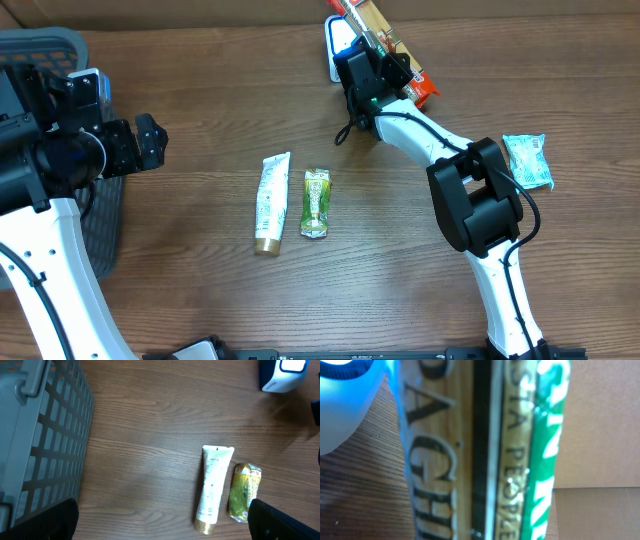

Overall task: Scan the item barcode
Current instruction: 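Hold the spaghetti pack in front of the scanner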

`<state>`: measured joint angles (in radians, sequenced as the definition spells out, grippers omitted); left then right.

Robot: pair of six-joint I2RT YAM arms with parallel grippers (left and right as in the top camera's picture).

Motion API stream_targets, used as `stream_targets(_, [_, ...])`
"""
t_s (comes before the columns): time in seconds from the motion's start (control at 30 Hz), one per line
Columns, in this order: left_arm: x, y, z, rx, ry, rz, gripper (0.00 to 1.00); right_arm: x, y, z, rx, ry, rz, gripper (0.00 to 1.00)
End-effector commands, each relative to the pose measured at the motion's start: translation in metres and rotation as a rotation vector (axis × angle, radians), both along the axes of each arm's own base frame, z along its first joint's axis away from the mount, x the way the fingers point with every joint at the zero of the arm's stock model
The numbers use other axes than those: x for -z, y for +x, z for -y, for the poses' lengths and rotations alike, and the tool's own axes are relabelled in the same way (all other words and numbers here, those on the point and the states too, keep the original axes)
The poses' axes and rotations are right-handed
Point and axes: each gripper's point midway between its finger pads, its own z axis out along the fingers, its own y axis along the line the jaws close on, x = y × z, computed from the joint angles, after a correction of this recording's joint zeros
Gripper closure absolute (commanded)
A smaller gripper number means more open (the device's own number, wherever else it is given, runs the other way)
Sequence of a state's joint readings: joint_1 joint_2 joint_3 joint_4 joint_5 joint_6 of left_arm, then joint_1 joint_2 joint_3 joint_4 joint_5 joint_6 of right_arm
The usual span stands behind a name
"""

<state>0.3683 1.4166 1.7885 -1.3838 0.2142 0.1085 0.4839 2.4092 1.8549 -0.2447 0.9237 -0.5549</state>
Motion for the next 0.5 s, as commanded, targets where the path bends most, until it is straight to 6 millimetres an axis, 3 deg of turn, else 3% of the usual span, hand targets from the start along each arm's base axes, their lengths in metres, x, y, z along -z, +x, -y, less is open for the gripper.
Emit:
stream_targets(0.0, [-0.004,0.002,0.001,0.017,0.001,0.016,0.01,-0.034,0.004,0.004,0.049,0.026,0.101,0.96])
stream_targets(0.13, [-0.004,0.002,0.001,0.018,0.001,0.016,0.00,-0.036,0.001,0.001,0.055,0.014,0.108,0.97])
stream_targets(0.23, [-0.004,0.002,0.001,0.017,0.001,0.016,0.00,-0.056,-0.004,-0.002,0.072,0.037,0.148,0.97])
stream_targets(0.37, [-0.004,0.002,0.001,0.017,0.001,0.016,0.00,-0.107,-0.021,-0.001,0.075,0.167,0.184,0.97])
stream_targets(0.4, [-0.004,0.002,0.001,0.018,0.001,0.016,0.00,-0.132,-0.037,0.002,0.076,0.264,0.181,0.97])
stream_targets(0.47, [-0.004,0.002,0.001,0.018,0.001,0.016,0.00,-0.161,-0.060,0.007,0.071,0.415,0.155,0.96])
